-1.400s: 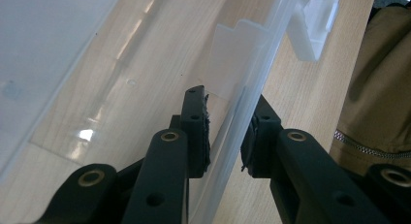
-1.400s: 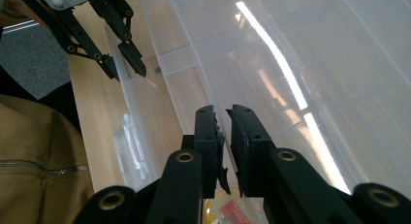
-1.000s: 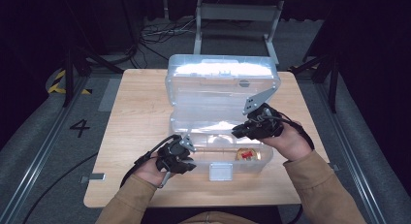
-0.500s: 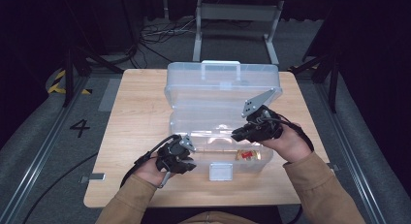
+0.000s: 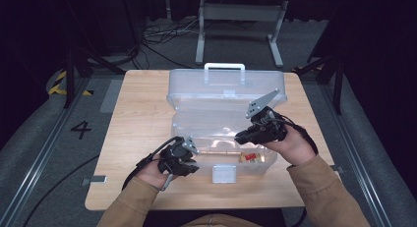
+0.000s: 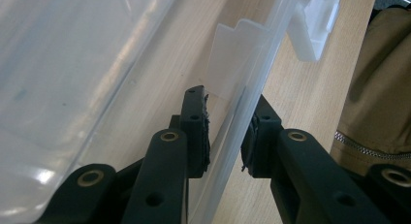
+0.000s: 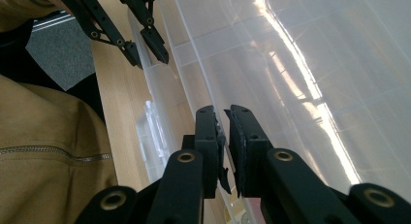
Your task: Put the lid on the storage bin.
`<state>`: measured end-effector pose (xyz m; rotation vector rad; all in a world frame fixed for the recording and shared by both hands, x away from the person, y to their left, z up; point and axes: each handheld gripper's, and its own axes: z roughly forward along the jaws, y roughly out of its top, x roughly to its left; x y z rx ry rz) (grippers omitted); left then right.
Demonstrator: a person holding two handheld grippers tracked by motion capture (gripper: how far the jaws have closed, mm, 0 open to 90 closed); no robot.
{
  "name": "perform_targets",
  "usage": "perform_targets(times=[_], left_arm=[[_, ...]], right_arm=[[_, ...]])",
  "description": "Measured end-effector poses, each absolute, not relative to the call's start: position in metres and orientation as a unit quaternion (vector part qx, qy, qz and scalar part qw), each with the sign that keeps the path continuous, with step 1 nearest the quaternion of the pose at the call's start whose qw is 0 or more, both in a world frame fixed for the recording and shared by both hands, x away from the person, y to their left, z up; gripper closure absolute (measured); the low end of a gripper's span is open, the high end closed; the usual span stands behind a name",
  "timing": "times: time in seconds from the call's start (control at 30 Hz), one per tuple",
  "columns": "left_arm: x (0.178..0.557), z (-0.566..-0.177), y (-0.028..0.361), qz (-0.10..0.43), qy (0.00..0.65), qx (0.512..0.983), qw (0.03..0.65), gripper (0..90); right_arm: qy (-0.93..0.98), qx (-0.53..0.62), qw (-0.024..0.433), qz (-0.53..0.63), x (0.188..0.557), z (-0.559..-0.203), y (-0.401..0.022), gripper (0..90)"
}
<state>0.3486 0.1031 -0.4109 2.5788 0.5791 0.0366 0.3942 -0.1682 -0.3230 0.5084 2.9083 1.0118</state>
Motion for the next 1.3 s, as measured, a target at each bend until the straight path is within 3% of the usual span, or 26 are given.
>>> perform_targets(times=[0.33,0.5,0.73,0.97,1.3], left_arm=[[0.35,-0.409,0.102,-0.007,0.204,0.949,0.241,67.0],[0.349,-0.405,0.101,-0.022,0.203,0.95,0.236,57.5],[0.344,-0.39,0.107,-0.019,0.198,0.945,0.258,54.2],[0.339,-0.369,0.118,-0.015,0.2,0.929,0.31,56.6],[0.332,-0.337,0.141,0.03,0.223,0.879,0.42,72.5]], right_arm=[[0.931,0.164,0.016,0.325,0.394,-0.322,-0.169,83.0],[0.931,0.162,0.02,0.327,0.393,-0.322,-0.168,83.3],[0.932,0.162,0.02,0.324,0.393,-0.323,-0.168,83.3],[0.933,0.16,0.017,0.323,0.391,-0.324,-0.168,83.2],[0.93,0.166,0.03,0.328,0.386,-0.326,-0.168,82.9]])
